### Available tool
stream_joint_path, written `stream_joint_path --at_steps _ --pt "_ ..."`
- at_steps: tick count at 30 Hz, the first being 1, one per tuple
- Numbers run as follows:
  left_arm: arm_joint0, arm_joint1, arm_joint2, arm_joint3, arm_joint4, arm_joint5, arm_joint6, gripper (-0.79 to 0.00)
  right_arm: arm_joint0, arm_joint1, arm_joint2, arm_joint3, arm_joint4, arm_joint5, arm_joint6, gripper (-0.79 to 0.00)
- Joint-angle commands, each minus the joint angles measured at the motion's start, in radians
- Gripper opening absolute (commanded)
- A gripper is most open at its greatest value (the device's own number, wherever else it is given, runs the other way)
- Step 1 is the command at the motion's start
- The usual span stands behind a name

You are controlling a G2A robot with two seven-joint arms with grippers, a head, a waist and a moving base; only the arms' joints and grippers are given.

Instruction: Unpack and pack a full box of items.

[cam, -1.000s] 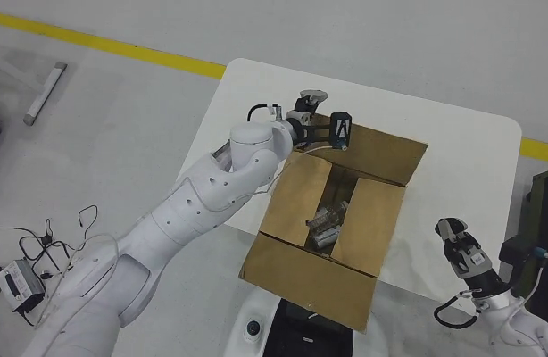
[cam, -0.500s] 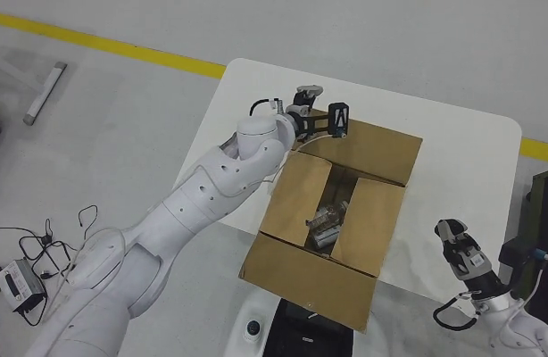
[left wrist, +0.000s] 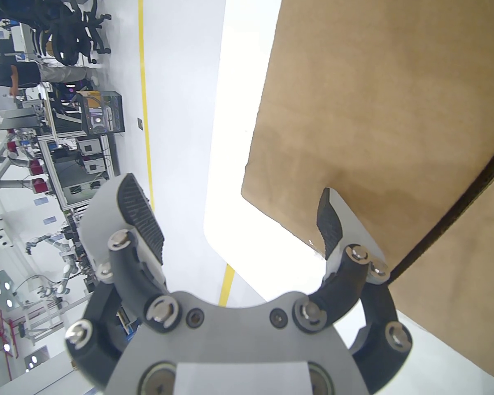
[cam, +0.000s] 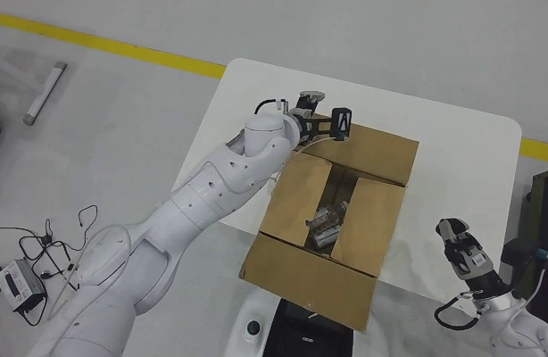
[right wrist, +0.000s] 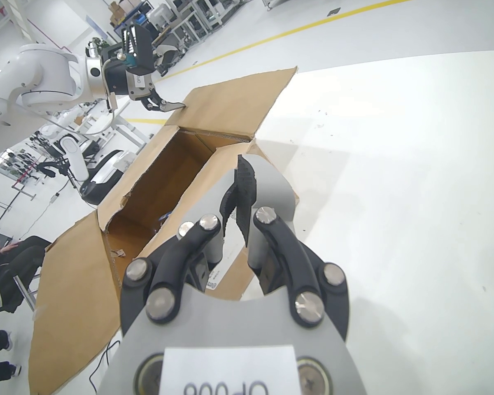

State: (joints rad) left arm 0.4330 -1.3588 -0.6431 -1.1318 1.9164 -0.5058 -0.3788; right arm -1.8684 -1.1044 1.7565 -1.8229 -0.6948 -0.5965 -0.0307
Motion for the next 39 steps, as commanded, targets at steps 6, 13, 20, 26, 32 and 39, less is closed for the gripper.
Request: stream_joint_path --at_steps 6,13,20,26,32,39 --pt "0.001 -0.006 -0.032 -0.016 -0.004 0.015 0.022 0.0 -0.001 -0.002 0.001 -0.004 0.005 -0.001 -0.001 -0.757" --pt "0.058 0.026 -0.147 -0.18 -0.025 -0.025 0.008 0.0 0.007 -0.004 0.003 -0.017 0.011 -0.005 0.007 -0.745" --pt "0.207 0.068 -0.279 -0.435 -0.1 -0.138 -0.02 0.0 0.023 -0.006 -0.012 -0.016 0.011 -0.006 0.016 -0.745" --pt "0.326 0.085 -0.333 -0.6 -0.226 -0.255 -0.085 0.0 0.033 -0.008 -0.019 -0.012 0.007 -0.007 0.022 -0.736" --pt "0.412 0.089 -0.319 -0.69 -0.306 -0.291 -0.163 0.0 0.041 -0.009 -0.02 -0.006 0.007 -0.008 0.026 -0.748" --pt "0.457 0.087 -0.299 -0.706 -0.362 -0.281 -0.181 0.0 0.045 -0.01 -0.023 0.002 -0.004 -0.011 0.031 -0.751"
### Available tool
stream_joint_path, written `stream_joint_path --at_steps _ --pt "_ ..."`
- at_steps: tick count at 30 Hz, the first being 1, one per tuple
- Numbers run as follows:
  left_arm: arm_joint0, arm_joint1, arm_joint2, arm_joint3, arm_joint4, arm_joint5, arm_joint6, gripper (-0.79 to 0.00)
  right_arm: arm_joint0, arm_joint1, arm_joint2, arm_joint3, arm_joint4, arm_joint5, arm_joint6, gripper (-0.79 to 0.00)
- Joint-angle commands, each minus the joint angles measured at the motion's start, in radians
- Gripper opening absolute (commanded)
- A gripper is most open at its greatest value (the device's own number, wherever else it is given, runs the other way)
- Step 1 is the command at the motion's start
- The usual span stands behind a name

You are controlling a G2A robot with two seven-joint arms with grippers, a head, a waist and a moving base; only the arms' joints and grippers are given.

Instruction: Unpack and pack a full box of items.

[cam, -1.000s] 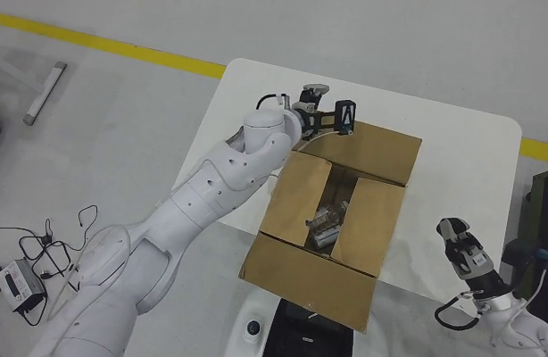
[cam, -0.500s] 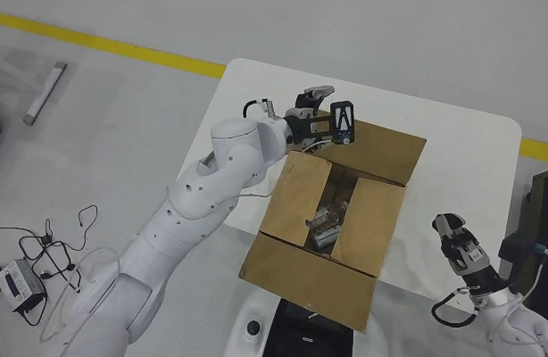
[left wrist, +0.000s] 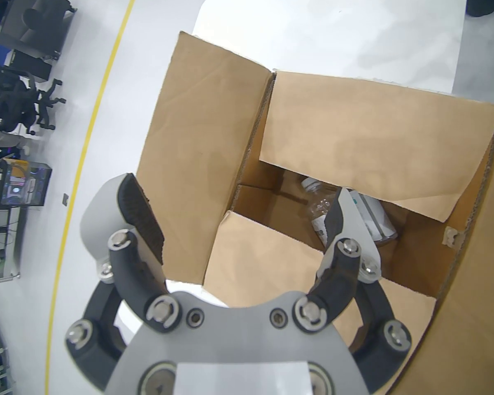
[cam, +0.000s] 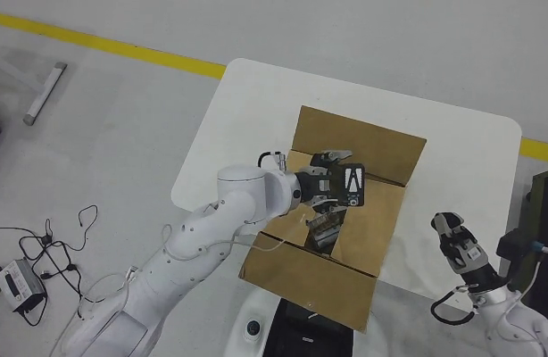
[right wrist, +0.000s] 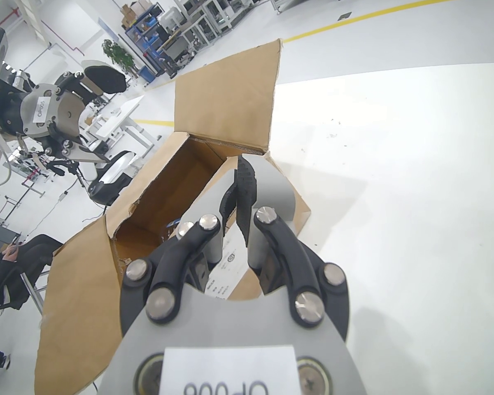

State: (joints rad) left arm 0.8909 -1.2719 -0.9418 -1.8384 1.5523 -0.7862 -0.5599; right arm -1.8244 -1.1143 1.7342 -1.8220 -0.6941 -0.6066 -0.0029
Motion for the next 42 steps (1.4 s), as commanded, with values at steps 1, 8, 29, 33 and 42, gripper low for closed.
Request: stream_joint_path --at_steps 1,8,29,33,42 --pt "-0.001 0.0 0.0 0.0 0.002 0.0 0.0 0.0 0.002 0.0 0.0 0.001 -0.007 0.0 0.006 -0.754" --pt "-0.001 0.0 0.0 0.0 0.002 0.0 0.0 0.0 -0.011 0.0 0.021 -0.004 -0.014 -0.002 0.0 -0.754" --pt "0.127 -0.02 0.102 -0.072 -0.084 0.226 -0.32 0.0 -0.012 -0.007 0.011 -0.002 -0.024 0.004 -0.028 -0.785" --pt "0.127 -0.02 0.102 -0.072 -0.084 0.226 -0.32 0.0 -0.008 -0.009 0.007 0.006 -0.024 -0.001 -0.031 -0.785" --pt "0.134 -0.019 0.098 -0.061 -0.043 0.246 -0.325 0.0 -0.012 -0.01 0.011 0.014 -0.025 -0.013 -0.034 -0.785"
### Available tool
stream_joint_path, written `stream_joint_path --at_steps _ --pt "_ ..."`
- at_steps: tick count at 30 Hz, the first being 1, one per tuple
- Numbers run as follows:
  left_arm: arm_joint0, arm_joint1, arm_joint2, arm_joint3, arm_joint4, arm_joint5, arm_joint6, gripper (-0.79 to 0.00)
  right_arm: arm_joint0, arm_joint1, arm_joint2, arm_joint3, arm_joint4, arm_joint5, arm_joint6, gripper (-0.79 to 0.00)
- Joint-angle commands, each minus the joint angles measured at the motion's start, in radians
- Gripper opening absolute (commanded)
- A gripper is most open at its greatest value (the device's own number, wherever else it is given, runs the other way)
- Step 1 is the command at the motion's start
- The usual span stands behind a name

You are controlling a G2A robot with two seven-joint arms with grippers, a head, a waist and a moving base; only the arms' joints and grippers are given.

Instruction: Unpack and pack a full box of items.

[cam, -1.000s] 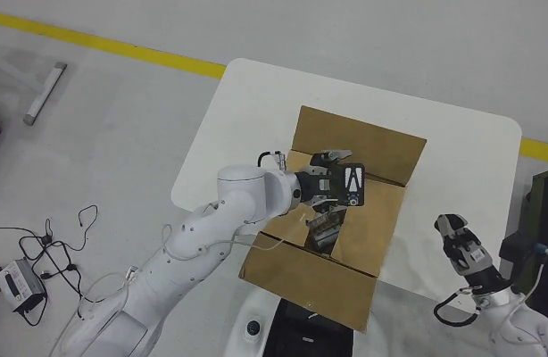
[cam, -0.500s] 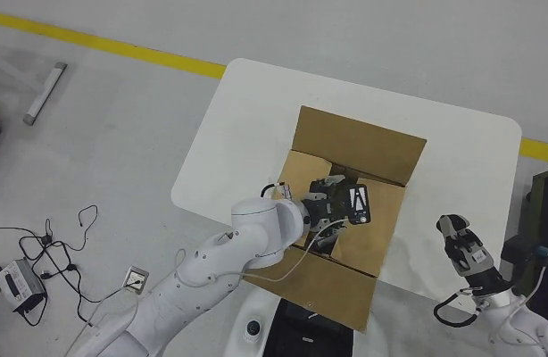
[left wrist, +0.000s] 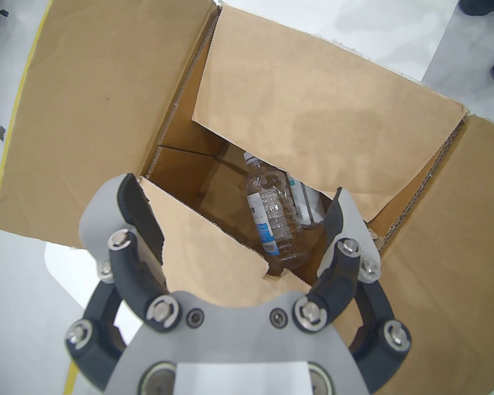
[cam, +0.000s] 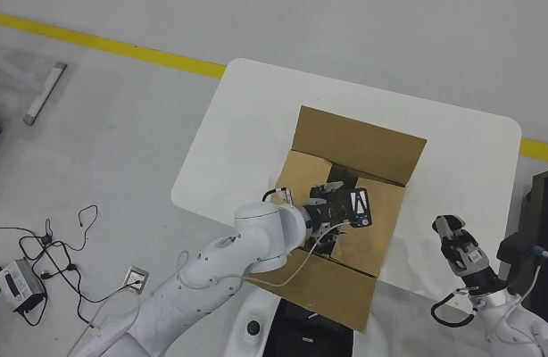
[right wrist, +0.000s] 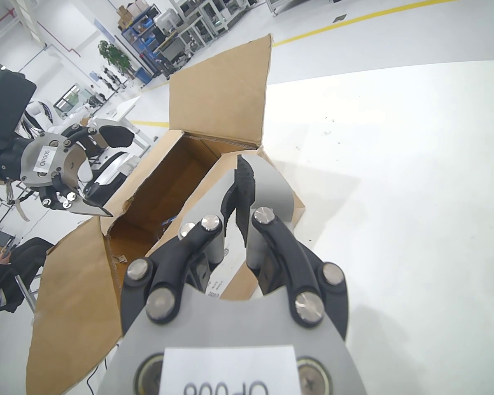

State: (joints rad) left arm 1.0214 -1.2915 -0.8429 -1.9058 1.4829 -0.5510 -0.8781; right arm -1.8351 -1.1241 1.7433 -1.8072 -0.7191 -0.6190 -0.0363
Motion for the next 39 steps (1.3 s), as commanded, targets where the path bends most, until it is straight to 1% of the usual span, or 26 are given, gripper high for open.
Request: stream_joint_path --at_steps 1,7,13,15,17,18,19,21,24,26,27,28,30,31,33,36,38,39 --pt "0.005 0.001 0.001 0.009 0.039 0.021 -0.021 0.0 -0.002 0.0 0.003 -0.002 0.0 -0.002 -0.001 -0.785" --pt "0.001 -0.01 0.051 0.022 0.123 0.077 -0.129 0.0 -0.008 -0.001 0.012 -0.003 0.002 -0.004 -0.002 -0.785" --pt "-0.021 -0.031 0.112 0.032 0.211 0.147 -0.218 0.0 -0.011 -0.002 0.012 -0.005 0.007 -0.006 -0.001 -0.785" --pt "-0.032 -0.036 0.133 0.034 0.258 0.147 -0.249 0.0 -0.01 -0.003 0.011 -0.006 0.008 -0.008 0.0 -0.782" --pt "-0.033 -0.043 0.146 0.04 0.268 0.159 -0.264 0.0 -0.009 -0.003 0.01 -0.006 0.009 -0.007 -0.001 -0.779" --pt "-0.036 -0.046 0.153 0.045 0.282 0.158 -0.277 -0.018 -0.009 -0.003 0.009 -0.006 0.009 -0.009 0.0 -0.776" --pt "-0.039 -0.048 0.161 0.049 0.296 0.158 -0.287 -0.062 -0.008 -0.003 0.008 -0.005 0.009 -0.009 0.0 -0.779" --pt "-0.039 -0.054 0.169 0.055 0.314 0.164 -0.301 -0.123 -0.008 -0.004 0.007 -0.004 0.011 -0.01 -0.001 -0.776" --pt "-0.04 -0.06 0.18 0.062 0.345 0.165 -0.314 -0.175 -0.007 -0.005 0.007 -0.004 0.011 -0.011 -0.003 -0.77" --pt "-0.041 -0.063 0.182 0.069 0.368 0.162 -0.322 -0.222 -0.006 -0.005 0.006 -0.004 0.012 -0.01 -0.005 -0.77" --pt "-0.039 -0.064 0.184 0.072 0.38 0.161 -0.323 -0.259 -0.007 -0.006 0.005 -0.004 0.011 -0.009 -0.005 -0.77" --pt "-0.035 -0.066 0.184 0.075 0.385 0.161 -0.322 -0.299 -0.007 -0.006 0.003 -0.005 0.013 -0.008 -0.005 -0.77" --pt "-0.029 -0.068 0.18 0.081 0.393 0.164 -0.321 -0.348 -0.007 -0.007 0.001 -0.005 0.012 -0.009 -0.005 -0.773" --pt "-0.026 -0.069 0.178 0.083 0.398 0.162 -0.319 -0.397 -0.008 -0.007 0.001 -0.005 0.012 -0.009 -0.006 -0.773" --pt "-0.022 -0.07 0.175 0.085 0.416 0.158 -0.321 -0.422 -0.009 -0.007 0.0 -0.005 0.012 -0.008 -0.005 -0.773" --pt "-0.014 -0.073 0.167 0.078 0.431 0.157 -0.319 -0.505 -0.009 -0.008 0.002 -0.005 0.011 -0.007 -0.005 -0.773" --pt "-0.008 -0.074 0.16 0.071 0.438 0.156 -0.317 -0.61 -0.01 -0.008 0.002 -0.006 0.01 -0.006 -0.005 -0.773" --pt "-0.007 -0.075 0.157 0.066 0.443 0.154 -0.316 -0.696 -0.01 -0.008 0.002 -0.006 0.011 -0.006 -0.005 -0.773"
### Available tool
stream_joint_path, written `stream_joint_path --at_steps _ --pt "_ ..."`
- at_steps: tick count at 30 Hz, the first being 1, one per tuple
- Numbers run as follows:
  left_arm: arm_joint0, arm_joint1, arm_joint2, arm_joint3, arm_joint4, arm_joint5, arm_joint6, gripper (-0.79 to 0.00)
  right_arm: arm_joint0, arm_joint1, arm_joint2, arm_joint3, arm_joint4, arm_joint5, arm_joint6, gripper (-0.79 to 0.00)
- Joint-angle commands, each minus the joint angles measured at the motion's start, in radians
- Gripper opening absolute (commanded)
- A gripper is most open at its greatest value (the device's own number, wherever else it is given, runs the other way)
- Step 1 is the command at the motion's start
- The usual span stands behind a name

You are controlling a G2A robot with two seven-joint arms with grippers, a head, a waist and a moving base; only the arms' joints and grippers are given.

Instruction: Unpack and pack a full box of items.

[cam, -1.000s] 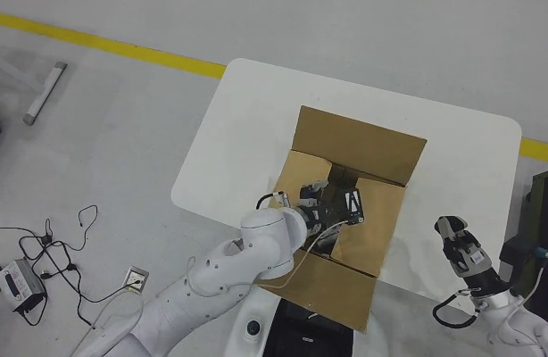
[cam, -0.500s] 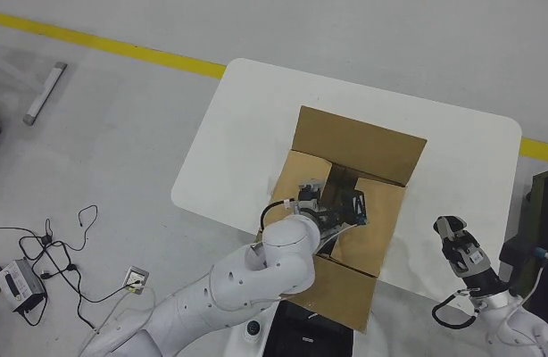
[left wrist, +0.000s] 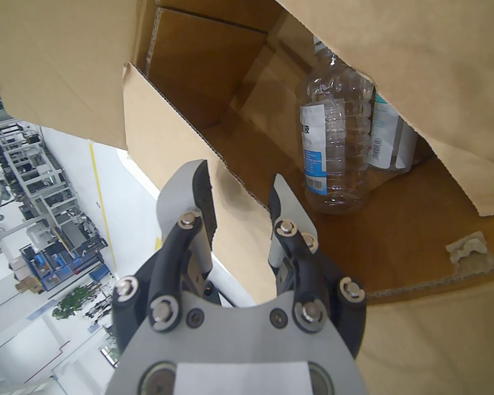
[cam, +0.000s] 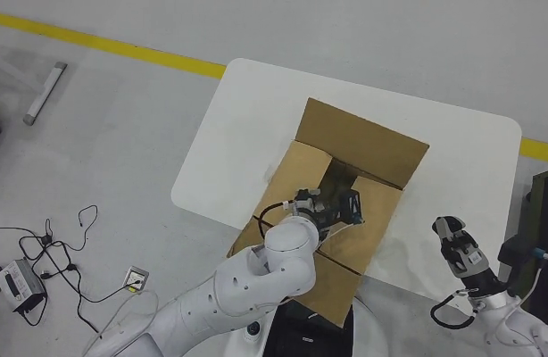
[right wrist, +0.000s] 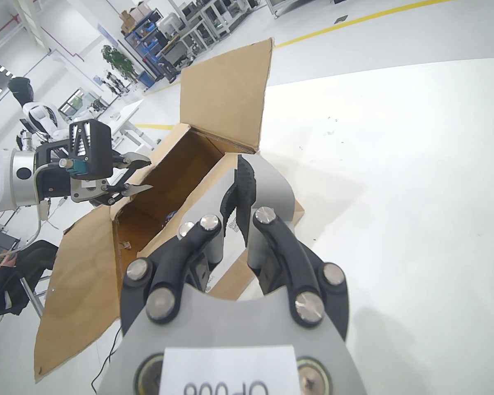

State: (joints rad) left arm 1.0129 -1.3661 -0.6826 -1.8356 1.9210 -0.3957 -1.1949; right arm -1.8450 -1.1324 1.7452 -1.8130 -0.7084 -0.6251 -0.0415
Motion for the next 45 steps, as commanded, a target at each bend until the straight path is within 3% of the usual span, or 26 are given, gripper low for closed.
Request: stream_joint_path --at_steps 1,8,22,33,45 --pt "0.004 -0.001 -0.007 -0.009 0.01 -0.002 0.002 -0.763 0.001 0.0 0.0 0.0 0.002 0.0 0.0 -0.773" --pt "0.029 -0.006 -0.093 -0.065 -0.091 0.022 0.036 -0.785 0.003 -0.001 0.002 -0.001 0.002 -0.003 0.004 -0.77" --pt "0.076 -0.001 -0.37 -0.142 -0.518 0.087 0.165 -0.785 0.002 -0.003 0.021 0.006 0.053 -0.005 0.011 -0.785" --pt "0.134 0.006 -0.532 -0.127 -0.815 0.162 0.29 -0.785 0.011 -0.002 0.073 0.012 0.144 0.008 0.032 -0.785" --pt "0.192 0.025 -0.673 -0.07 -0.953 0.177 0.378 -0.785 0.01 -0.005 0.081 0.027 0.148 0.03 0.04 -0.785"
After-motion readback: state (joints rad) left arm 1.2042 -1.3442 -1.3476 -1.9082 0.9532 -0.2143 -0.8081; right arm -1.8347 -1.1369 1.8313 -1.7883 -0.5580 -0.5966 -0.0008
